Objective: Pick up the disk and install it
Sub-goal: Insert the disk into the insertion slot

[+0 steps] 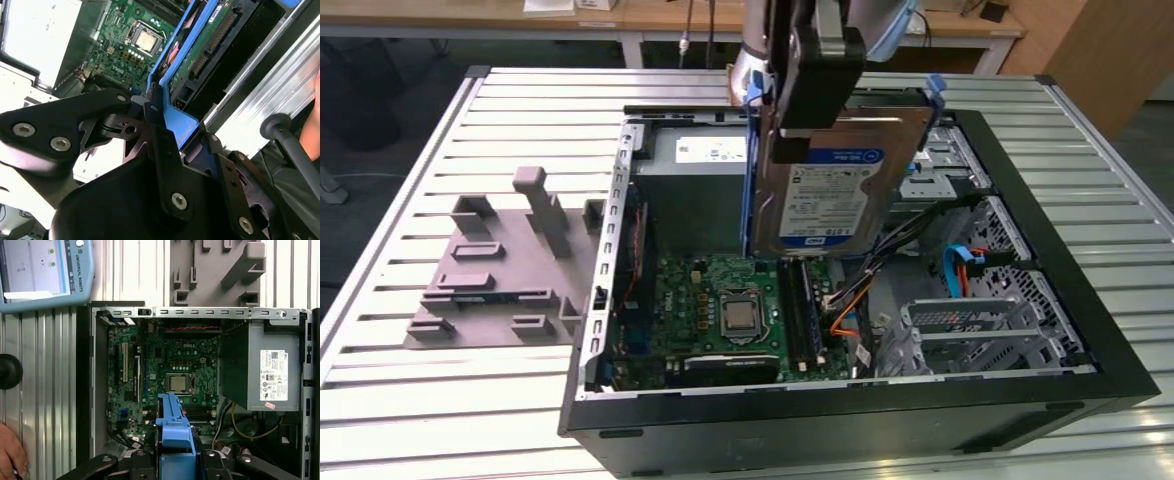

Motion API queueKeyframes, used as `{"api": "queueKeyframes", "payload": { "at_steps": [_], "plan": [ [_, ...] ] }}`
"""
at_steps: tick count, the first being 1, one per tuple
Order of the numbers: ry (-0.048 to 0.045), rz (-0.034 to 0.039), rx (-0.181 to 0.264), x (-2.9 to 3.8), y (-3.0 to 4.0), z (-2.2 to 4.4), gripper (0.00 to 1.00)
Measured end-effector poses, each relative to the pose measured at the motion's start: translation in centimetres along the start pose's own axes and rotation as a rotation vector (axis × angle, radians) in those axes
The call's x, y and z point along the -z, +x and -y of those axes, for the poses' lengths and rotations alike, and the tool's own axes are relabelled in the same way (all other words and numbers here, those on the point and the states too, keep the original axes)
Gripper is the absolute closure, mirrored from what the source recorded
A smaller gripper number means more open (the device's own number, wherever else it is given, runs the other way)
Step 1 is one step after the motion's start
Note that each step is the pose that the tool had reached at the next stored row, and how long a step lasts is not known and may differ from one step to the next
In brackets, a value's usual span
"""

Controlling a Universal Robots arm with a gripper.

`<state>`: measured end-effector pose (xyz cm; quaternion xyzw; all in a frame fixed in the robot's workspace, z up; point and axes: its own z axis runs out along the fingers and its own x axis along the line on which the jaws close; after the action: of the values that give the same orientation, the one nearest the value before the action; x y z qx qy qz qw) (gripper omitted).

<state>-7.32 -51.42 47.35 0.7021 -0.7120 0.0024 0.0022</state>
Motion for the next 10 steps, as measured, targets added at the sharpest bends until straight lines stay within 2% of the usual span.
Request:
{"api": "queueKeyframes", "payload": {
  "at_steps": [7,10],
  "plan": [
    [-0.0026,-0.0001,0.000,-0.06,0.23,2.30,0.64],
    [-0.0028,0.0000,0.000,-0.14,0.56,2.87,0.64]
  ]
}}
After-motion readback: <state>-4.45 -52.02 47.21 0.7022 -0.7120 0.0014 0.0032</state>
